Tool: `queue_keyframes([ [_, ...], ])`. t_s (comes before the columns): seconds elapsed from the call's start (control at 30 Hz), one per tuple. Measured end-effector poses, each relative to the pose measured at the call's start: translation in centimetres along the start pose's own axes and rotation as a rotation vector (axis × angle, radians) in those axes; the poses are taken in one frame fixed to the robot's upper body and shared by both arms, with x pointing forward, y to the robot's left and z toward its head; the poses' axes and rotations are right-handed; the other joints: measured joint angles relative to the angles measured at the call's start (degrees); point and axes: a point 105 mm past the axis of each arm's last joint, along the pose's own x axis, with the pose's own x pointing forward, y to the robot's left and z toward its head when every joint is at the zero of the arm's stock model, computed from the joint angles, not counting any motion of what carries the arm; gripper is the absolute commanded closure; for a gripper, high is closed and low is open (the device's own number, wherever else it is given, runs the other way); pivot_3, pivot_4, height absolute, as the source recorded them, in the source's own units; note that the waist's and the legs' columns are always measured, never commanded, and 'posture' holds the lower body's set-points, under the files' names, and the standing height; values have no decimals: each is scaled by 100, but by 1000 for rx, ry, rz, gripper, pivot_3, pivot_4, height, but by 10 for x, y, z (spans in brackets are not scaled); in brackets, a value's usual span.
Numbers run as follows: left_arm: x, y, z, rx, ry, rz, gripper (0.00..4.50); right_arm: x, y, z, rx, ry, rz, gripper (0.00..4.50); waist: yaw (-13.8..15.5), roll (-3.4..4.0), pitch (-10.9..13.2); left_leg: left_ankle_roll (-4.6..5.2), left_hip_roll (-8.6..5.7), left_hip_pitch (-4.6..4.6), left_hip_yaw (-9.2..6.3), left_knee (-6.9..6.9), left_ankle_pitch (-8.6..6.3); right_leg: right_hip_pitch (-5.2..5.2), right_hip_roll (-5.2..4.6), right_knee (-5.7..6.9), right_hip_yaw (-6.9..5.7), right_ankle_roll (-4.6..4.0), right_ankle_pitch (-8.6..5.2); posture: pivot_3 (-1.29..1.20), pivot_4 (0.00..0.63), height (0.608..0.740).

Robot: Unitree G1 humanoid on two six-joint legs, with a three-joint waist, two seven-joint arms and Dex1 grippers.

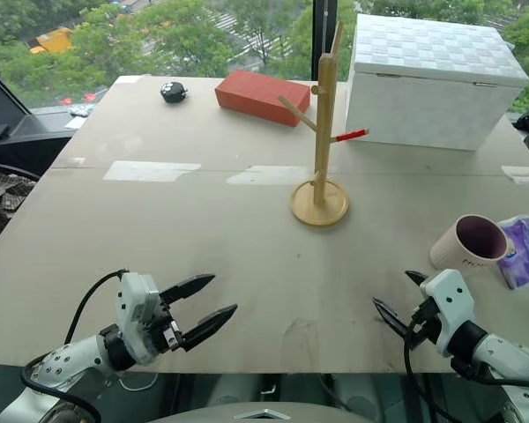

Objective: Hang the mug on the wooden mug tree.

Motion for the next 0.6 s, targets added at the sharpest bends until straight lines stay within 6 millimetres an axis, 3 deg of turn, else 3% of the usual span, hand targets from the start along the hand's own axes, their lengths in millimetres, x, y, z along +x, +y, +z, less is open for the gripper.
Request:
queue_keyframes([
  [0.1, 0, 1, -2, -3, 16, -37, 232, 0, 0, 4, 15, -27, -26, 33, 8, 0, 0, 1, 0, -2, -2, -1, 1, 0, 0, 0, -6, 0, 0, 0, 150, 740],
  [0.23, 11, -4, 12, 33, -15, -164, 232, 1, 4, 14, 22, -76, -12, 33, 15, 5, 1, 21, 1, -4, -4, 0, 13, 2, 2, 0, -12, 0, 0, 0, 150, 740],
  [0.37, 20, -13, 26, 72, -32, -326, 232, -18, -4, -2, 83, -21, -86, 33, 11, 6, 1, 23, 2, -5, -1, -2, 13, 6, 1, -10, -10, -6, 4, 0, 150, 740],
  [0.4, 22, -14, 28, 85, -37, -356, 232, -25, -7, -6, 87, -7, -111, 33, 13, 10, 0, 23, 1, -5, 0, -2, 13, 8, 1, -11, -9, -5, 3, 0, 150, 740],
  [0.5, 32, -25, 36, 101, -62, -492, 232, -72, -28, -29, 131, 77, -286, 33, 89, 22, -4, 25, 1, -6, -2, -2, 12, 11, 2, -18, -15, -3, 2, 0, 150, 740],
  [0.6, 36, -32, 45, 129, -88, -577, 232, -102, -52, -26, 118, 84, -421, 33, -4, 17, -6, 25, 10, 2, 4, -2, 11, 15, 3, -18, -10, -2, 3, 0, 150, 740],
])
